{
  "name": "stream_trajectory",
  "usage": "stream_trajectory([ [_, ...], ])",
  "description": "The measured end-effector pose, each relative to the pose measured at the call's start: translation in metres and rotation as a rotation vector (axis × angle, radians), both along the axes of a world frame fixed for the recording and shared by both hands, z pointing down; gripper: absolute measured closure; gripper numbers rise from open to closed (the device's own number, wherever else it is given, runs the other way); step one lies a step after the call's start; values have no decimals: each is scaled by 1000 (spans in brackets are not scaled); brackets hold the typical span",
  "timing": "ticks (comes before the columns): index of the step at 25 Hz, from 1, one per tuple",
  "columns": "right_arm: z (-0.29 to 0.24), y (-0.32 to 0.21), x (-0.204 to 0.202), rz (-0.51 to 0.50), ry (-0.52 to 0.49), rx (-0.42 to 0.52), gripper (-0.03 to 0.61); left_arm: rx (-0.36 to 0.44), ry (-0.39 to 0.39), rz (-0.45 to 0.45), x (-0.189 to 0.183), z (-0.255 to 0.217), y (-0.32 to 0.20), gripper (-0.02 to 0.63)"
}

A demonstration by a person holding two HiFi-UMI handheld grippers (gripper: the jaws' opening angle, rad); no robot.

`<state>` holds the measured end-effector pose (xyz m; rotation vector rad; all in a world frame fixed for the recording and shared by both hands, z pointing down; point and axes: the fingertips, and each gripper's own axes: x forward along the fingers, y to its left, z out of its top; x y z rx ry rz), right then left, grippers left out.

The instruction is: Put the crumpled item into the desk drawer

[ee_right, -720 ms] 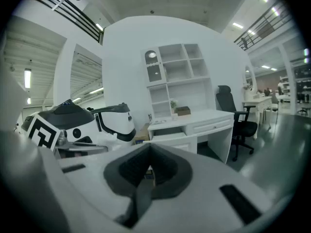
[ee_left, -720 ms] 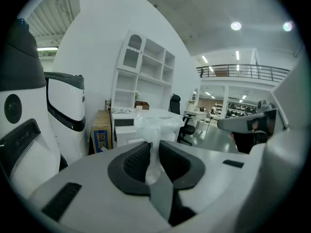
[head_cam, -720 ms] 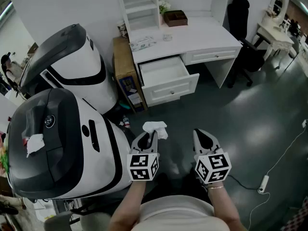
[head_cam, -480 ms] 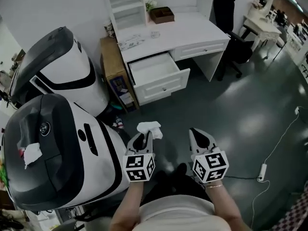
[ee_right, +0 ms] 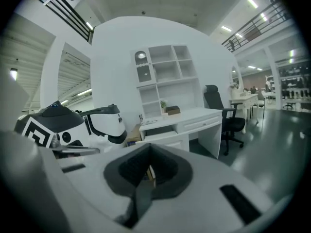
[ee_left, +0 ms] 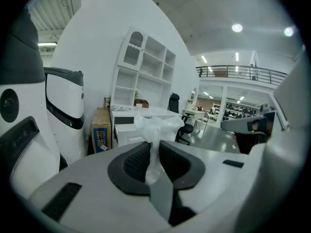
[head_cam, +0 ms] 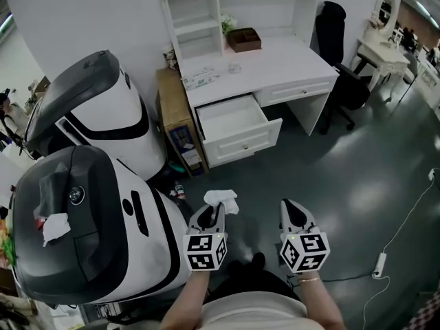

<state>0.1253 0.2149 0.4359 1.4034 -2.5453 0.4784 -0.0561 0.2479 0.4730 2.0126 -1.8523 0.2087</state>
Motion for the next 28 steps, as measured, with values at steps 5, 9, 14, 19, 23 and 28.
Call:
stream_trajectory([
  [5, -3, -19, 13, 14, -8, 10, 577, 4, -6, -13, 4, -2, -16, 561],
  [9, -7, -36, 26, 20, -14, 17, 577, 5, -9, -28, 12, -5, -29, 561],
  [14, -13, -57, 37, 13, -33, 35, 577, 26, -29, -52, 16, -14, -45, 561],
  [19, -14, -70, 47, 14, -45, 49, 577, 45, -49, -79, 19, -23, -57, 561],
  [23, -17, -77, 54, 2, -62, 52, 577, 58, -60, -97, 22, -32, -63, 561],
  [28, -19, -89, 58, 2, -73, 52, 577, 60, -76, -112, 20, -38, -74, 563],
])
